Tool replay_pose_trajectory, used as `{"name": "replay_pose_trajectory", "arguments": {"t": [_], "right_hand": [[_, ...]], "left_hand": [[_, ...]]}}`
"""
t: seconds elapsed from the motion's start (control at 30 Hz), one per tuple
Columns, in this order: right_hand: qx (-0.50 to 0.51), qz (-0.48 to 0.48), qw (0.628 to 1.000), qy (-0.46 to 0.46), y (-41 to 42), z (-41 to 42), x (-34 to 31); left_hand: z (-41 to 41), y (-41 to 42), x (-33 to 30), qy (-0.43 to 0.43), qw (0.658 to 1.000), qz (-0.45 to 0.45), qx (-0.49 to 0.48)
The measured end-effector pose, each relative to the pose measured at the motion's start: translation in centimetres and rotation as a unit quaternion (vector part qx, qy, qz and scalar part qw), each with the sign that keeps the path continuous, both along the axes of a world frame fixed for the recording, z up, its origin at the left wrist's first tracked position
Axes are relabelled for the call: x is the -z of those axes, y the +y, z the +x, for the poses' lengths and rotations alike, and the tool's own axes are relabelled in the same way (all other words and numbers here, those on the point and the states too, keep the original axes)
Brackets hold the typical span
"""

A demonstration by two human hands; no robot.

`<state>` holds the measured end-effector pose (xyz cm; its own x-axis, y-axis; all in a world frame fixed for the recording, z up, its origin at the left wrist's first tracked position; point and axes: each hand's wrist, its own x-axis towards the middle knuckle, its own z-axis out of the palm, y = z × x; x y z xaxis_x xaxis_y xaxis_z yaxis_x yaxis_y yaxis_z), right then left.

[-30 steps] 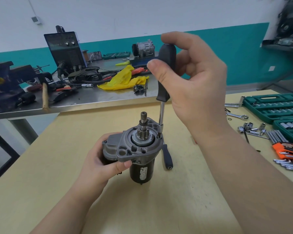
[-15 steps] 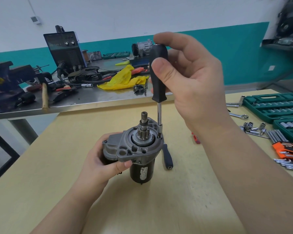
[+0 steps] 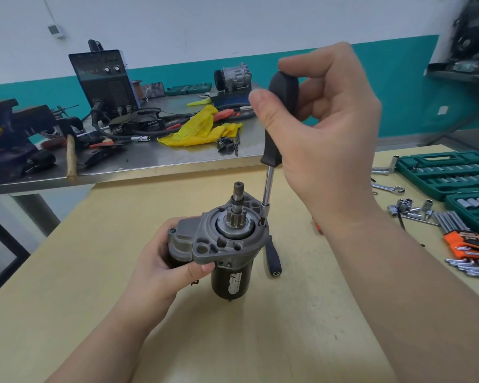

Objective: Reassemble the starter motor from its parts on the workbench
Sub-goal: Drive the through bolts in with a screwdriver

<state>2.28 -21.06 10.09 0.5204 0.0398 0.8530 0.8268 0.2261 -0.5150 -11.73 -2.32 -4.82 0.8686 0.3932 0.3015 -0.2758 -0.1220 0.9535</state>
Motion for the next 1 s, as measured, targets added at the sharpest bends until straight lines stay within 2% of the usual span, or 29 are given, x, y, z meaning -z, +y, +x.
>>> {"name": "replay_pose_trajectory", "arguments": {"t": [0.1, 0.23, 0.3, 0.43, 0.63, 0.7, 0.8, 0.9, 1.0], "right_hand": [[-0.054, -0.02, 0.998, 0.008, 0.0, 0.1, -0.1], [-0.197, -0.066, 0.976, 0.06, -0.5, 0.4, -0.3], [-0.204, -0.09, 0.973, 0.053, -1.0, 0.6, -0.6], [-0.161, -0.112, 0.98, 0.023, -1.3, 0.6, -1.0], [0.081, -0.08, 0.993, -0.026, -0.6, -0.2, -0.6], [0.092, -0.082, 0.991, -0.042, -0.6, -0.2, -0.7], [-0.053, -0.1, 0.993, -0.012, -0.8, 0.1, -0.9], [-0.229, -0.137, 0.963, 0.04, -1.5, 0.9, -1.1], [-0.304, -0.164, 0.938, 0.02, -2.2, 1.4, -1.2]], "left_hand": [[0.0, 0.1, 0.0, 0.003, 1.0, 0.003, -0.002], [-0.1, 0.1, 0.0, 0.002, 1.0, 0.003, -0.001], [-0.1, 0.2, 0.1, 0.0, 1.0, 0.002, -0.002], [-0.1, 0.2, 0.1, -0.004, 1.0, 0.003, -0.004], [-0.1, 0.4, 0.3, -0.009, 1.0, 0.001, -0.002], [-0.1, 0.5, 0.4, -0.012, 1.0, -0.005, 0.0], [-0.2, 0.8, 0.6, -0.012, 1.0, -0.013, 0.001], [-0.3, 0.8, 0.6, -0.011, 1.0, -0.016, 0.007], [-0.2, 0.6, 0.6, -0.014, 1.0, -0.012, 0.003]]}}
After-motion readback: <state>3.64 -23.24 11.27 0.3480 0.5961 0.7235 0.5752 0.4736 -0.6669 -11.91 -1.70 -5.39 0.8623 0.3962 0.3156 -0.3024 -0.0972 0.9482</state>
